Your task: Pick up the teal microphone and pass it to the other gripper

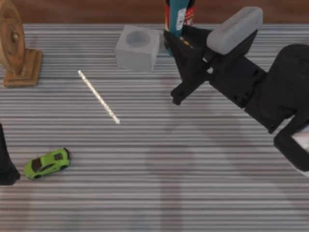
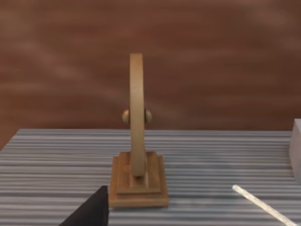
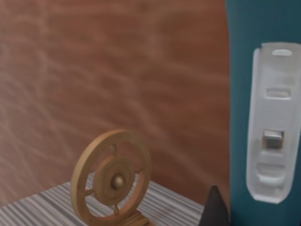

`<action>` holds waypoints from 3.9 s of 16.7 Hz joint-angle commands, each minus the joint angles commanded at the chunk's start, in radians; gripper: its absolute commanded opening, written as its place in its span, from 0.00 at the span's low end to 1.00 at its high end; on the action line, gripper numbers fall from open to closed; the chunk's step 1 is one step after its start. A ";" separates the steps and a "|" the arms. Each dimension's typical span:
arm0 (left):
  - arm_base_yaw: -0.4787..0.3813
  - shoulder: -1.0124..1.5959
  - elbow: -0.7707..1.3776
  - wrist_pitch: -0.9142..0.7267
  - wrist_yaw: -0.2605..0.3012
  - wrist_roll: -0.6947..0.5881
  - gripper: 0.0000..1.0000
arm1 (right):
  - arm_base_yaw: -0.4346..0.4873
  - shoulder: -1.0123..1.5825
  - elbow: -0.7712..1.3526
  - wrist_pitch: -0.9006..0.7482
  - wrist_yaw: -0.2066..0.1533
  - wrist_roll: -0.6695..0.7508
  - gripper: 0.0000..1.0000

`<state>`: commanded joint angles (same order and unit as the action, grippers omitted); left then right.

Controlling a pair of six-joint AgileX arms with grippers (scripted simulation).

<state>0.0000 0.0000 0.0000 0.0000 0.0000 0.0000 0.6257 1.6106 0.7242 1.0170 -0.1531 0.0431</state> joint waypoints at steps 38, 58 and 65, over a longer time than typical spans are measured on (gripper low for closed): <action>-0.353 1.367 0.852 0.469 0.758 0.111 1.00 | 0.003 -0.004 -0.003 0.002 0.003 -0.001 0.00; -0.506 1.582 1.024 0.519 0.609 0.103 0.32 | 0.003 -0.004 -0.003 0.002 0.003 -0.001 0.00; -0.506 1.582 1.024 0.519 0.609 0.103 0.00 | 0.003 -0.004 -0.003 0.002 0.003 -0.001 0.00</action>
<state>-0.5056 1.5821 1.0243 0.5188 0.6088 0.1032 0.6288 1.6067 0.7210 1.0187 -0.1496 0.0417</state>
